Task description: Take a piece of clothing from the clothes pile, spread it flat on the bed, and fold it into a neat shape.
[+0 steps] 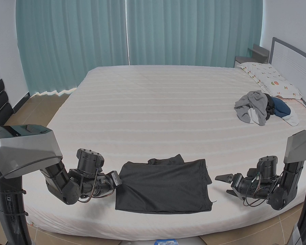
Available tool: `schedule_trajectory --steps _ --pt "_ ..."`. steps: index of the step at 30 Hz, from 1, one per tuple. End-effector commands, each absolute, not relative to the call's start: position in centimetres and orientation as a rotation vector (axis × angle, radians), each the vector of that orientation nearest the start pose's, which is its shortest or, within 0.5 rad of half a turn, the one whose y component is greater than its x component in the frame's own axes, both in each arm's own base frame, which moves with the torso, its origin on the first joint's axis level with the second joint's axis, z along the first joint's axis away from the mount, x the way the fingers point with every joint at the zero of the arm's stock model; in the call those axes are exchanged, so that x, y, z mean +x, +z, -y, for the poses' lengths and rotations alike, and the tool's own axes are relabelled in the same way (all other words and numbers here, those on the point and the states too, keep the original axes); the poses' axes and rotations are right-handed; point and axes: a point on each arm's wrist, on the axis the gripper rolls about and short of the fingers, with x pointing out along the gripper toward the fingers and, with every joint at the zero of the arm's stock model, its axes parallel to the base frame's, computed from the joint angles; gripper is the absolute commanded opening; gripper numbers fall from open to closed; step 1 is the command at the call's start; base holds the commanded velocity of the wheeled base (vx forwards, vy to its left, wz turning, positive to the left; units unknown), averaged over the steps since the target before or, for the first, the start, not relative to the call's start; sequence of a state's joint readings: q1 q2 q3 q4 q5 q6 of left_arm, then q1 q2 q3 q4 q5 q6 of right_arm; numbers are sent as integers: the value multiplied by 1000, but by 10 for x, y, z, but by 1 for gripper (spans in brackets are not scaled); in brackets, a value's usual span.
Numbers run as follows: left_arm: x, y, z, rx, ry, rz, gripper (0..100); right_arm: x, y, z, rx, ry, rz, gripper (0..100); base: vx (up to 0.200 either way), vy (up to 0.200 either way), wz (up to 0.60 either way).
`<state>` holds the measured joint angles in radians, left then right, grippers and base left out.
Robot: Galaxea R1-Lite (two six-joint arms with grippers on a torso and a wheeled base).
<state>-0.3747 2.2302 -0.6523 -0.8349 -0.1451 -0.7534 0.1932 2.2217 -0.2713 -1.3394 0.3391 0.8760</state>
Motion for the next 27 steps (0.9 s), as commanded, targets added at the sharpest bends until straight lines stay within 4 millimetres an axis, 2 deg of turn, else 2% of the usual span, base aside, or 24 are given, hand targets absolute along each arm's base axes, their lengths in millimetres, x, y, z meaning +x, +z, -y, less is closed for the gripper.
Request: schedule_trajectory --steps 1,3,4,18,27 --pt "307 -9 127 -611 -192 -899 0 264 -10 -59 872 213 -803 100 0 0 0" --pt "305 -8 127 -609 -195 -900 0 264 -10 -59 872 213 -803 100 0 0 0" --pt "305 -8 128 -609 -197 -902 100 264 -10 -59 872 213 -803 100 0 0 0" --pt "306 -8 129 -626 -192 -896 100 264 -10 -59 870 213 -803 100 0 0 0" --pt "314 -3 125 -684 -168 -865 100 264 -7 -59 871 215 -793 100 0 0 0"
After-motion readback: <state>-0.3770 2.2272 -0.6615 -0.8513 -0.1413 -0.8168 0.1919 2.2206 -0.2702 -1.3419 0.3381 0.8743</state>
